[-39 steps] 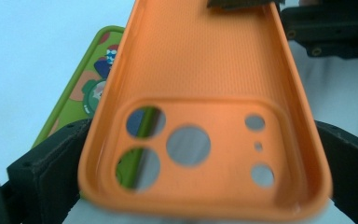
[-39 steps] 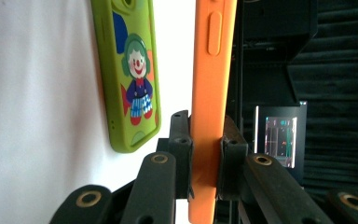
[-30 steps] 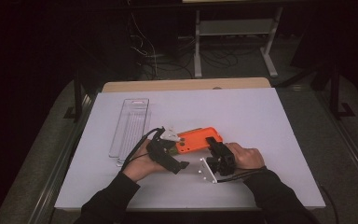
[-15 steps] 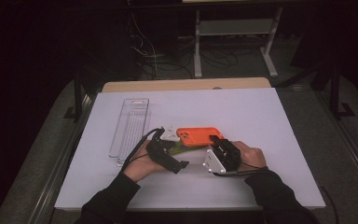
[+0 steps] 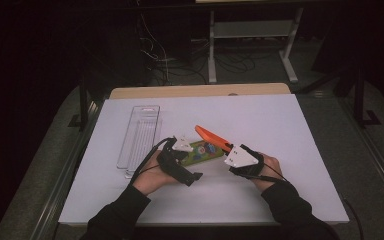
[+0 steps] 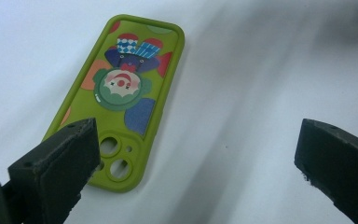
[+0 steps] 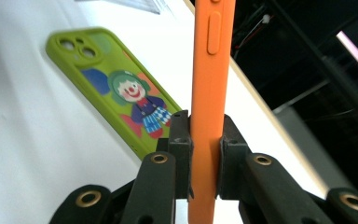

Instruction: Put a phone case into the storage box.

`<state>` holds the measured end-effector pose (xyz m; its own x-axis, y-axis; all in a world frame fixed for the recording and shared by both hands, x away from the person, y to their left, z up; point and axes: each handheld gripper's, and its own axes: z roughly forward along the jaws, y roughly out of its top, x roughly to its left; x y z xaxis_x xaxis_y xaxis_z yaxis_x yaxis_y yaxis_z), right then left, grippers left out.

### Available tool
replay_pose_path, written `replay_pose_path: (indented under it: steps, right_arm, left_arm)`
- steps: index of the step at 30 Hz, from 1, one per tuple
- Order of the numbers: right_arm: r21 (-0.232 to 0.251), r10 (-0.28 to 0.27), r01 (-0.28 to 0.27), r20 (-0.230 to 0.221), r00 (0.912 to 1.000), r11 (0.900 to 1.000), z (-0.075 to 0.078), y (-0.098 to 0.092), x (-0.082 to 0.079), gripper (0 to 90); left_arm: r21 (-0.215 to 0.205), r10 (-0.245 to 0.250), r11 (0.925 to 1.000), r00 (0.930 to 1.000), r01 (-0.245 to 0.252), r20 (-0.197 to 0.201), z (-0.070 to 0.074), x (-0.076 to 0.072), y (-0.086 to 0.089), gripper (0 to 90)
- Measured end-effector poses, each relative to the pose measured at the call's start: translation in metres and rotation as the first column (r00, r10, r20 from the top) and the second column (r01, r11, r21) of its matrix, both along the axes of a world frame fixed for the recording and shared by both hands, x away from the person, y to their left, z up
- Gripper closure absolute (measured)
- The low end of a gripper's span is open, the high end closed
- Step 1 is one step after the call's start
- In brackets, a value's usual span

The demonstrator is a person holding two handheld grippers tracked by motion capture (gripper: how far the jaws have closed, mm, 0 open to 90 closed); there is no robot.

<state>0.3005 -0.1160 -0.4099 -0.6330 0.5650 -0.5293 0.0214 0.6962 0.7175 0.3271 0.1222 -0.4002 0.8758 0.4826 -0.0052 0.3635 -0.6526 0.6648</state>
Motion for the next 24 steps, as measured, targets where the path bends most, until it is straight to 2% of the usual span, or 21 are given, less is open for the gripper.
replay_pose_path:
  steps: [1, 3, 6, 8, 10, 12, 14, 15, 17, 18, 19, 20, 21, 23, 24]
  right_arm:
    - [0.020, 0.002, -0.002, -0.023, 0.9997, 1.000, 0.001, -0.002, 0.002, 78.0]
    - [0.091, -0.006, 0.012, -0.069, 0.9976, 0.996, 0.001, -0.003, 0.003, 78.1]
    - [0.174, -0.001, 0.025, -0.139, 0.9903, 0.984, 0.003, -0.007, 0.008, 78.1]
    - [0.206, 0.005, 0.030, -0.166, 0.9861, 0.978, 0.003, -0.010, 0.010, 78.1]
    - [0.270, 0.005, 0.054, -0.215, 0.9766, 0.961, 0.004, -0.012, 0.011, 78.2]
    - [0.297, 0.012, 0.060, -0.235, 0.9718, 0.953, 0.005, -0.015, 0.013, 78.2]
    - [0.336, 0.014, 0.077, -0.262, 0.9648, 0.939, 0.006, -0.018, 0.014, 78.2]
    - [0.345, 0.017, 0.078, -0.263, 0.9645, 0.935, 0.006, -0.019, 0.016, 78.2]
    - [0.386, 0.022, 0.098, -0.295, 0.9552, 0.917, 0.006, -0.022, 0.017, 78.2]
    - [0.423, 0.028, 0.117, -0.323, 0.9461, 0.899, 0.006, -0.022, 0.018, 78.2]
    - [0.423, 0.028, 0.117, -0.323, 0.9461, 0.899, 0.006, -0.022, 0.018, 78.2]
    - [0.463, 0.034, 0.150, -0.365, 0.9304, 0.873, 0.005, -0.026, 0.021, 78.2]
    - [0.485, 0.039, 0.159, -0.374, 0.9266, 0.860, 0.004, -0.027, 0.022, 78.3]
    - [0.508, 0.046, 0.177, -0.395, 0.9174, 0.843, 0.003, -0.030, 0.024, 78.3]
    - [0.525, 0.049, 0.193, -0.412, 0.9101, 0.829, 0.003, -0.031, 0.025, 78.3]
  left_arm:
    - [0.005, -0.003, 1.0000, 1.0000, 0.003, 0.000, 0.000, 0.000, 0.000, 0.0]
    - [0.000, 0.007, 1.0000, 0.9999, -0.007, -0.008, 0.000, -0.001, 0.000, 0.0]
    - [0.002, 0.008, 1.0000, 0.9999, -0.008, -0.011, 0.000, 0.000, 0.000, 0.0]
    - [0.003, 0.007, 1.0000, 0.9999, -0.007, -0.010, 0.000, 0.000, 0.001, 0.0]
    - [0.002, 0.007, 1.0000, 0.9999, -0.007, -0.013, 0.000, 0.000, 0.000, 0.0]
    - [0.003, 0.007, 1.0000, 0.9999, -0.007, -0.014, 0.000, 0.000, 0.000, 0.0]
    - [0.004, 0.006, 1.0000, 0.9999, -0.005, -0.013, 0.000, 0.000, 0.000, 0.0]
    - [0.005, 0.005, 1.0000, 0.9999, -0.005, -0.012, 0.000, 0.000, 0.000, 0.0]
    - [0.004, 0.007, 1.0000, 0.9999, -0.007, -0.013, 0.000, 0.000, 0.000, 0.0]
    - [0.004, 0.007, 1.0000, 0.9999, -0.007, -0.013, 0.000, 0.000, 0.000, 0.0]
    - [0.004, 0.007, 1.0000, 0.9999, -0.007, -0.012, 0.000, 0.000, 0.000, 0.0]
    - [0.002, 0.008, 1.0000, 0.9999, -0.008, -0.011, 0.000, 0.000, 0.001, 0.0]
    - [0.002, 0.009, 1.0000, 0.9999, -0.009, -0.011, 0.000, 0.000, 0.001, 0.0]
    - [-0.001, 0.016, 0.9999, 0.9998, -0.016, -0.010, 0.000, 0.000, 0.001, 0.0]
    - [-0.006, 0.021, 0.9998, 0.9997, -0.021, -0.013, 0.000, 0.000, 0.001, 0.0]
